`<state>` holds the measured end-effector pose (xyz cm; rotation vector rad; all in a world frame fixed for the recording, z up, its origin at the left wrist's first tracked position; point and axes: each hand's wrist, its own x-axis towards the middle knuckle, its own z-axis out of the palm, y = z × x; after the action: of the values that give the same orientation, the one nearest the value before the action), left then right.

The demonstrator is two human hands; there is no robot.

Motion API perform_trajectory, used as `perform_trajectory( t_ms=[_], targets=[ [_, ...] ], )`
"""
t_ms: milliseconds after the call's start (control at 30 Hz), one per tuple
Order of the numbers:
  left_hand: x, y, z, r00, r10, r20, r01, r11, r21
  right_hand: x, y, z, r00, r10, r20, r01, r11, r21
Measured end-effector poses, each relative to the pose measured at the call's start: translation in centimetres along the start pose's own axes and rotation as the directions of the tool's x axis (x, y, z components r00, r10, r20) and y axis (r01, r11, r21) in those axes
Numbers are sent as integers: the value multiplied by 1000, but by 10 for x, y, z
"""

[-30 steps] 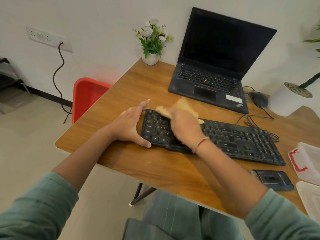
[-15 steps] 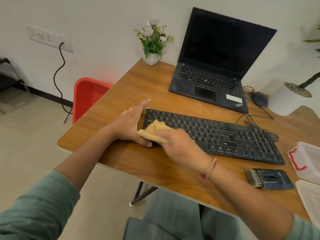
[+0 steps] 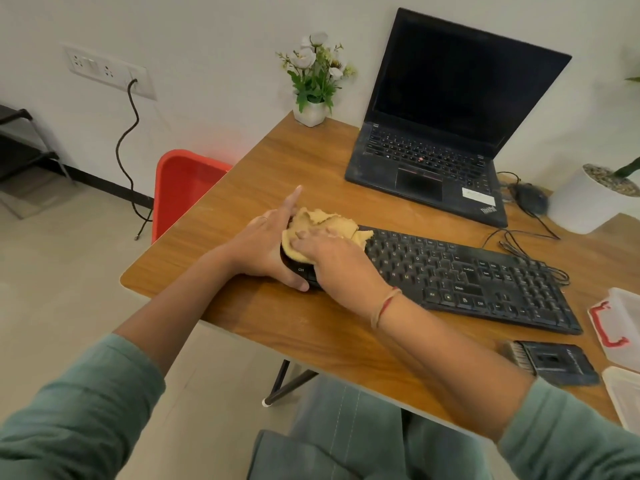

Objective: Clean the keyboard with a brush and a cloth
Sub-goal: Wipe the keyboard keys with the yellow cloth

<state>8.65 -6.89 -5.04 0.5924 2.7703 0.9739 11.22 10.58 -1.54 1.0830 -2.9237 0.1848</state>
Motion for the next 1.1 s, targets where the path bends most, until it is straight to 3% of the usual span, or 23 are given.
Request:
perform_trajectory(
  t_ms=[133,300,467,633,800,967,1100],
  targets=[
    [0,-1,0,1000,24,-13,-24,1000,7,-18,3,-3,977,-212,14,212,977,1],
    [0,3,-1,1000,-17,17,17,1000,12,16,36,-13,995,-104,-4,104,993,-59],
    [0,2,-2,1000,-6,8,6,1000,23,-6,26,-4,931,-356,79,349,932,97],
    [0,3,-2,1000,-19,16,18,1000,21,24,50,-8,983,-185,-8,185,982,45],
    [0,1,-2,1000,3,1,-3,1000,22,-1,38,-3,919,-384,84,366,914,175],
    [0,3,-2,1000,-28,10,27,1000,12,30,55,-10,974,-225,-15,226,969,97],
    [0,2,-3,1000,-23,17,23,1000,10,15,48,-3,954,-301,-3,297,941,164]
  ],
)
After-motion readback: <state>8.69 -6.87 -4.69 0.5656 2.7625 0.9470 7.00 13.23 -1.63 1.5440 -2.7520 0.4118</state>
